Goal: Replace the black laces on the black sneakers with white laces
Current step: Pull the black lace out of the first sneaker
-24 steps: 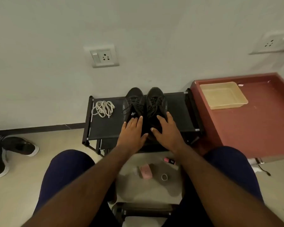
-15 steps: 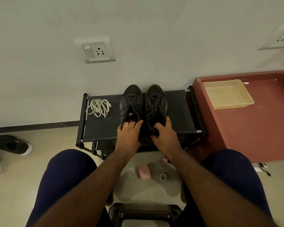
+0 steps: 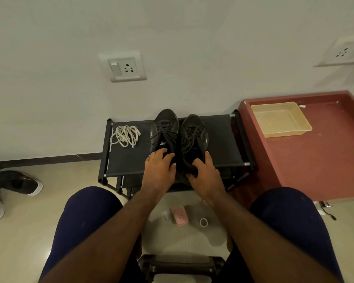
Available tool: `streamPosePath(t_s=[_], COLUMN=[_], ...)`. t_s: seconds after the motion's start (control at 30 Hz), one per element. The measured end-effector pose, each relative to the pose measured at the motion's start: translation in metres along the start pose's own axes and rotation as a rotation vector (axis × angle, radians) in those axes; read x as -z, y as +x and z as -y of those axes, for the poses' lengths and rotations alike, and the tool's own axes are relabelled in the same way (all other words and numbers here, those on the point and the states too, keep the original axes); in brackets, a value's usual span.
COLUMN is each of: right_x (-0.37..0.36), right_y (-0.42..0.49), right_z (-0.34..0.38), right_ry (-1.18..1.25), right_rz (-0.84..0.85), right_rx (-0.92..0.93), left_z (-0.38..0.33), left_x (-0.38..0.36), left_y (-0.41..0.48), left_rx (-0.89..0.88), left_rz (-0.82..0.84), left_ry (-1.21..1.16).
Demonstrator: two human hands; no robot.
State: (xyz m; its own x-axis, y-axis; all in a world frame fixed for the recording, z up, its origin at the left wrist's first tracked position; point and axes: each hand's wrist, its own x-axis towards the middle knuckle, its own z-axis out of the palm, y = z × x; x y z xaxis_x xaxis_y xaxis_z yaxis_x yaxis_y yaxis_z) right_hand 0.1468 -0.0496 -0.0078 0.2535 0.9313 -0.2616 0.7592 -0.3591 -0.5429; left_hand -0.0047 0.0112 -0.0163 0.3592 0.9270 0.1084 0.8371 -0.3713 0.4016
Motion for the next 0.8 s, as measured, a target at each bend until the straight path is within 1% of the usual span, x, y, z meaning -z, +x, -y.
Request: streamPosePath(t_s=[0.07,0.13,0.23,0.3,0.4,0.47,0.53,0.63,0.67,0.73,0.8], right_x=[0.002,0.001,0.000,-0.001,-0.003,-0.003,-0.002,-0.001,0.000,0.000,0.000], right_y=[0.000,0.001,0.004,0.006,0.009,0.007,0.004,-0.004,-0.007,-0.013,-0.019], right_z=[-0.001,-0.003,-0.007,-0.009,-0.011,-0.010,-0.009,-0.008,-0.007,-0.006,-0.003], right_ry=[-0.008,-0.002,0.035,0.042,0.024,0.012,-0.002,-0.012,-0.016,-0.050,-0.080], right_rz=[0.012,0.019,0.007,0.000,-0.010,-0.009,-0.011,-0.015,-0.010,0.002,0.022], right_rx=[0.005,0.010,0.025,0.028,0.009,-0.002,-0.009,-0.001,0.004,0.019,0.023], left_z=[-0.007,-0.021,-0.043,-0.054,-0.062,-0.061,-0.058,-0.053,-0.051,-0.050,-0.048], left_x=[0.001,0.006,0.009,0.009,0.010,0.012,0.017,0.028,0.031,0.035,0.034], left_y=[0.003,0.011,0.028,0.040,0.053,0.056,0.052,0.037,0.032,0.022,0.011], left_rx=[-0.022,-0.016,0.075,0.101,0.099,0.081,0.078,0.091,0.105,0.175,0.283], left_rz=[-0.066,-0.084,0.036,0.119,0.183,0.202,0.161,0.037,0.022,0.059,0.117], left_ry=[0.001,0.031,0.162,0.246,0.280,0.230,0.049,-0.332,-0.434,-0.662,-0.964])
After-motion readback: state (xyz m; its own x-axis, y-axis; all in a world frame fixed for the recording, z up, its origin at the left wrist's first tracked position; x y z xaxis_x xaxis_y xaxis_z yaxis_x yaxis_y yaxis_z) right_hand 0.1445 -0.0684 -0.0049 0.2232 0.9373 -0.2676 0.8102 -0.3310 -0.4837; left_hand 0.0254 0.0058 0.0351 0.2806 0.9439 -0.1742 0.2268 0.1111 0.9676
